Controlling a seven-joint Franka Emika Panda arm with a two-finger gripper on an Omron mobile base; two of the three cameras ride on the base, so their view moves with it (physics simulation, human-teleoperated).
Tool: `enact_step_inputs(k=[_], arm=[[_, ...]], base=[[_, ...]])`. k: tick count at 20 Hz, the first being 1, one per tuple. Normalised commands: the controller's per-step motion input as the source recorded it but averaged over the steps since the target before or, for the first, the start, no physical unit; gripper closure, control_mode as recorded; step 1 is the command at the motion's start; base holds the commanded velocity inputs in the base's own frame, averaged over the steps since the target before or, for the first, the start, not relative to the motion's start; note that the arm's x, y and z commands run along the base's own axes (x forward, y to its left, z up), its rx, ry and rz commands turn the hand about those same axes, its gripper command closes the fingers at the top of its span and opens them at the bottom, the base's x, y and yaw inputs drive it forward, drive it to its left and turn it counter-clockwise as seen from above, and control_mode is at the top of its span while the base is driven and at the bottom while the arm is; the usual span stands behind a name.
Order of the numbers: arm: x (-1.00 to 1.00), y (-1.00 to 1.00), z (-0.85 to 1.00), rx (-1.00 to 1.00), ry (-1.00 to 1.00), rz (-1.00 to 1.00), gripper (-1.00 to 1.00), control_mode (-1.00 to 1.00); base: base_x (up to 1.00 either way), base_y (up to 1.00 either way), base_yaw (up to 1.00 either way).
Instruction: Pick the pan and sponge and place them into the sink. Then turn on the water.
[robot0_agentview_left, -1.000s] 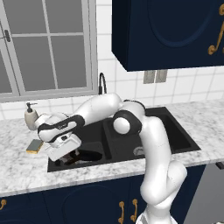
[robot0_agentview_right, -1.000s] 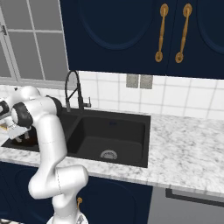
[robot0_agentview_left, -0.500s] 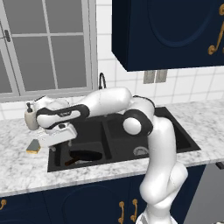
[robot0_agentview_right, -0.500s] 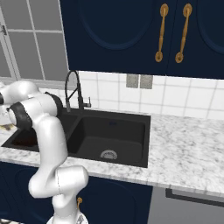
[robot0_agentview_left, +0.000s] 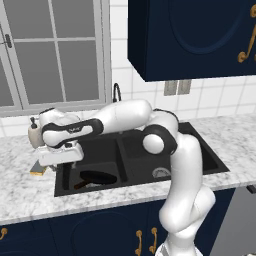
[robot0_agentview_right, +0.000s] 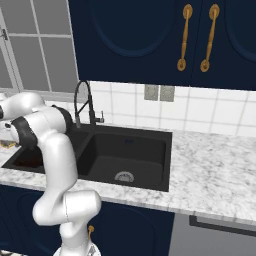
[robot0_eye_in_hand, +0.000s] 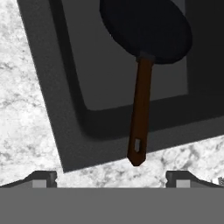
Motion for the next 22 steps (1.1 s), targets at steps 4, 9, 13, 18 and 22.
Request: enact_step_inputs(k=[4,9,13,18,22], arm=[[0.35,0.16,0.04,0.13,0.03,-0.01,-1.0,-1.0],[0.08,0.17,-0.04,-0.02,0.01,0.0,-1.0,-1.0],[0.08,0.27,0.0,0.0,0.0,-0.01,-1.0,-1.0],[0.17,0.46,-0.04,0.0,-0.01,-0.04,-1.0,-1.0],[0.39,0.59,-0.08,-0.02,0.0,-0.08,-1.0,-1.0]], base=[[0.0,0.0,0.0],[0.0,0.0,0.0],[0.0,0.0,0.0],[0.0,0.0,0.0],[0.0,0.0,0.0]])
